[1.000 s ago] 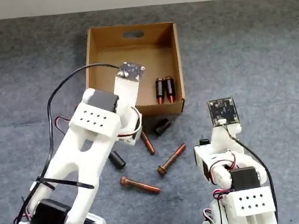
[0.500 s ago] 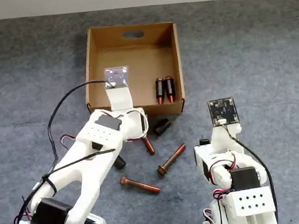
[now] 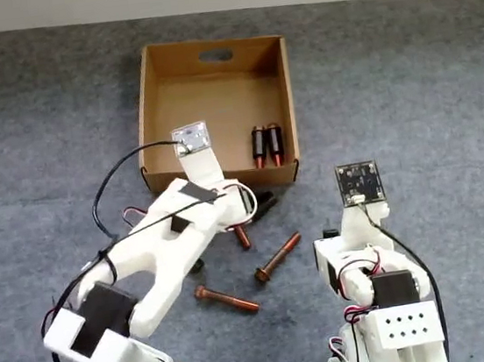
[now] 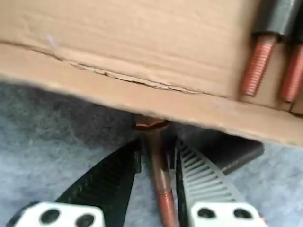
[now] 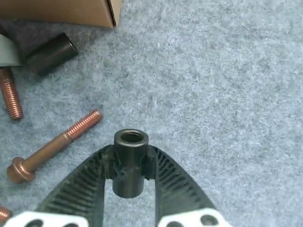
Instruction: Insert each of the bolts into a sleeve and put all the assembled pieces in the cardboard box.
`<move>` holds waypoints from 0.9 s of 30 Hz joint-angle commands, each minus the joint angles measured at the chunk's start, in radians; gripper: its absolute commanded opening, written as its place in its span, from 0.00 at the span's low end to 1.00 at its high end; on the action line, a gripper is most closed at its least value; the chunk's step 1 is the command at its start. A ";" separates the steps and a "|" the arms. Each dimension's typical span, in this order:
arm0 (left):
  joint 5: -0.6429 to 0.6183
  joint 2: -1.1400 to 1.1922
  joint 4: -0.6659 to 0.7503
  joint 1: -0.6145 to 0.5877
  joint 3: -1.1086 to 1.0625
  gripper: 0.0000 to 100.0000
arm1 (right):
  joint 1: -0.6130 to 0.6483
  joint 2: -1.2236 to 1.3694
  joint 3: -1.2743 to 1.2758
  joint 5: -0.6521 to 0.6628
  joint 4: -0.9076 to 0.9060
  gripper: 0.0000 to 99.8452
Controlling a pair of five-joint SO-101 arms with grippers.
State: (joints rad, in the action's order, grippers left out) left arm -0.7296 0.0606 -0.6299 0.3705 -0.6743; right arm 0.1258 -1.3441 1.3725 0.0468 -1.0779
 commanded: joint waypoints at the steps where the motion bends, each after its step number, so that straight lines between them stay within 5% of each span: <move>1: -0.020 0.010 0.014 -0.018 0.041 0.13 | 0.007 -0.015 -0.005 -0.003 0.005 0.00; 9: -0.021 0.008 -0.005 -0.031 0.024 0.12 | 0.007 -0.015 -0.005 -0.003 0.005 0.00; 13: -0.017 0.002 -0.057 -0.031 0.013 0.01 | 0.007 -0.015 -0.005 -0.003 0.005 0.00; 18: -0.011 -0.012 -0.141 -0.031 0.018 0.01 | 0.007 -0.015 -0.004 -0.003 0.005 0.00; 27: 0.284 -0.424 -0.450 -0.045 0.007 0.01 | 0.007 -0.015 -0.004 -0.003 0.005 0.00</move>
State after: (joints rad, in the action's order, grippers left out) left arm -0.5240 -0.1695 -0.9337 0.3537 -0.6759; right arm 0.1258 -1.3441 1.3725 0.0468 -1.0779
